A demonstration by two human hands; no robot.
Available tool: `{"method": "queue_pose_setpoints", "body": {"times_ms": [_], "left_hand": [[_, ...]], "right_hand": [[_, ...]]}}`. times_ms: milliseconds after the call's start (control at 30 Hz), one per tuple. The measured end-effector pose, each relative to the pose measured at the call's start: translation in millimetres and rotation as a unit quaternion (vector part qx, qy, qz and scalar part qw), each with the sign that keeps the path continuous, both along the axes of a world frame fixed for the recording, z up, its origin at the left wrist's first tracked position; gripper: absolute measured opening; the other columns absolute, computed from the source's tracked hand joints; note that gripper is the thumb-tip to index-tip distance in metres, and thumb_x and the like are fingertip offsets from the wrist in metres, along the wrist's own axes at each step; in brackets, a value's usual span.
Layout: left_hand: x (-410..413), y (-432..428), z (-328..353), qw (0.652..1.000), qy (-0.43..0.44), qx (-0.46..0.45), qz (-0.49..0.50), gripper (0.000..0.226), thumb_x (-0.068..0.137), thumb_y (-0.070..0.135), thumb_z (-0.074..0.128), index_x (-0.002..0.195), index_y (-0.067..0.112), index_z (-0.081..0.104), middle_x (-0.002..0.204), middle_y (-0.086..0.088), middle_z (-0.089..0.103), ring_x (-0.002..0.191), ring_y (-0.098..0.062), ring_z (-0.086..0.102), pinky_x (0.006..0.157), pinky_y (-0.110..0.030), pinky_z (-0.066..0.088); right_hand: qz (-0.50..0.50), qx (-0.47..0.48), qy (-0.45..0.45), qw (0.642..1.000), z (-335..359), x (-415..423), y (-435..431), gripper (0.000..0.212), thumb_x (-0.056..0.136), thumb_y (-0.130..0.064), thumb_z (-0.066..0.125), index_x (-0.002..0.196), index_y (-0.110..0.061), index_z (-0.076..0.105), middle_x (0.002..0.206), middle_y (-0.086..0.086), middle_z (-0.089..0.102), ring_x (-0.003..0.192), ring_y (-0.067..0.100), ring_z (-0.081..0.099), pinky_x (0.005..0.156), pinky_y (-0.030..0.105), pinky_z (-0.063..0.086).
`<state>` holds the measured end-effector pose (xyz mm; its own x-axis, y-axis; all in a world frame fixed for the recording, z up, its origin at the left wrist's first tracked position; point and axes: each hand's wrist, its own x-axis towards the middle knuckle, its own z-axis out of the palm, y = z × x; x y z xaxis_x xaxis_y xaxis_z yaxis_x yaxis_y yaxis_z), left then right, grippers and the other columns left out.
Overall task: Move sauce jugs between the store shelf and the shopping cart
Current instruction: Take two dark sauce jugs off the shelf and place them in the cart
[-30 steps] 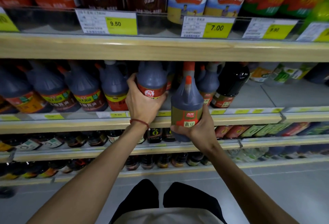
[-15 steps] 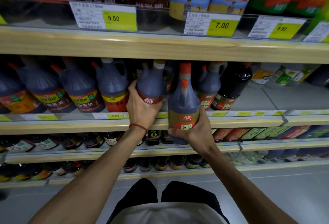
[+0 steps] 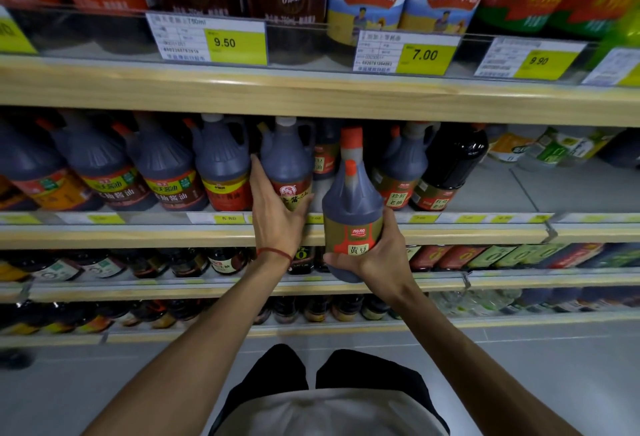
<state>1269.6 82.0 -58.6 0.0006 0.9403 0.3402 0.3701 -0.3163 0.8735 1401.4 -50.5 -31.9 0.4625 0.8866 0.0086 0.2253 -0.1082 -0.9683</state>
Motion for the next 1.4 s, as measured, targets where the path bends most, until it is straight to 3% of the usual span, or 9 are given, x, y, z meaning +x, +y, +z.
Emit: {"method": "queue_pose_setpoints", "body": {"times_ms": [133,300,467,567,833,933,1033,1167,1400], "left_hand": [[-4,-11,4,0.998,0.042,0.039,0.019,0.096,0.083,0.012,0.082,0.159,0.004,0.023,0.165,-0.014,0.023,0.152,-0.021,0.023,0.119,-0.010,0.017],[-18,-35,20,0.996,-0.009,0.085,0.001,0.061,0.084,-0.003,0.069,0.141,0.005,0.048,0.140,-0.008,0.045,0.129,-0.020,0.053,0.103,-0.042,0.051],[-19,-65,69,0.928,-0.083,-0.220,-0.291,0.024,0.102,0.011,0.057,0.124,0.017,0.063,0.107,0.004,0.073,0.104,-0.009,0.070,0.082,-0.022,0.054],[-21,-69,78,0.886,-0.104,-0.273,-0.360,0.041,0.095,0.014,0.068,0.135,0.016,0.058,0.120,-0.002,0.073,0.112,-0.015,0.070,0.090,-0.025,0.056],[-15,-69,70,0.942,-0.056,-0.167,-0.285,0.062,0.076,0.012,0.088,0.132,0.016,0.062,0.118,0.012,0.073,0.110,-0.002,0.067,0.093,-0.019,0.052],[-11,-70,65,0.956,-0.062,-0.130,-0.256,0.070,0.068,0.016,0.092,0.127,0.036,0.060,0.114,0.022,0.072,0.111,-0.002,0.066,0.096,-0.026,0.053],[-9,-66,61,0.963,-0.056,-0.086,-0.251,0.077,0.068,0.016,0.092,0.130,0.040,0.055,0.127,0.018,0.067,0.123,-0.004,0.061,0.105,-0.033,0.051],[-3,-57,58,0.973,-0.003,-0.005,-0.229,0.088,0.068,0.028,0.092,0.146,0.023,0.051,0.144,0.006,0.058,0.136,-0.010,0.052,0.112,-0.042,0.047],[13,-46,46,0.986,0.021,0.018,-0.164,0.089,0.069,0.040,0.086,0.148,0.017,0.053,0.137,0.017,0.056,0.126,0.019,0.045,0.104,-0.010,0.041]], "right_hand": [[0.000,-0.004,0.014,1.000,7,-1,-7,0.089,0.057,-0.003,0.100,0.126,-0.022,0.048,0.108,-0.006,0.069,0.089,0.006,0.071,0.069,0.022,0.059],[-0.006,-0.009,0.023,1.000,16,-3,-14,0.086,0.057,0.000,0.099,0.124,-0.019,0.048,0.107,-0.004,0.069,0.086,0.005,0.071,0.069,0.022,0.058],[0.002,0.001,0.050,0.999,28,-4,-16,0.087,0.059,0.000,0.099,0.126,-0.018,0.047,0.113,0.001,0.069,0.091,0.010,0.072,0.075,0.028,0.061],[0.034,-0.001,0.074,0.997,32,0,-18,0.090,0.065,0.001,0.096,0.135,-0.014,0.041,0.120,0.005,0.068,0.100,0.015,0.073,0.080,0.031,0.061],[0.206,-0.033,-0.017,0.978,30,24,-4,0.094,0.080,-0.002,0.082,0.147,-0.017,0.019,0.150,0.012,0.040,0.137,0.022,0.051,0.106,0.041,0.053],[0.150,-0.011,-0.147,0.978,26,26,0,0.107,0.074,-0.016,0.092,0.156,-0.009,0.023,0.144,0.005,0.028,0.136,0.012,0.033,0.118,0.021,0.032],[0.101,0.036,-0.181,0.978,24,22,2,0.105,0.078,-0.016,0.091,0.159,-0.007,0.025,0.142,0.002,0.028,0.131,0.002,0.030,0.110,0.002,0.023],[0.025,0.073,-0.170,0.982,23,14,11,0.086,0.085,-0.009,0.084,0.156,-0.008,0.034,0.143,0.002,0.036,0.128,0.002,0.039,0.110,0.010,0.035],[-0.070,0.074,-0.196,0.975,12,10,27,0.062,0.090,0.000,0.070,0.147,-0.004,0.045,0.142,0.012,0.050,0.118,0.018,0.051,0.083,0.020,0.041]]}}
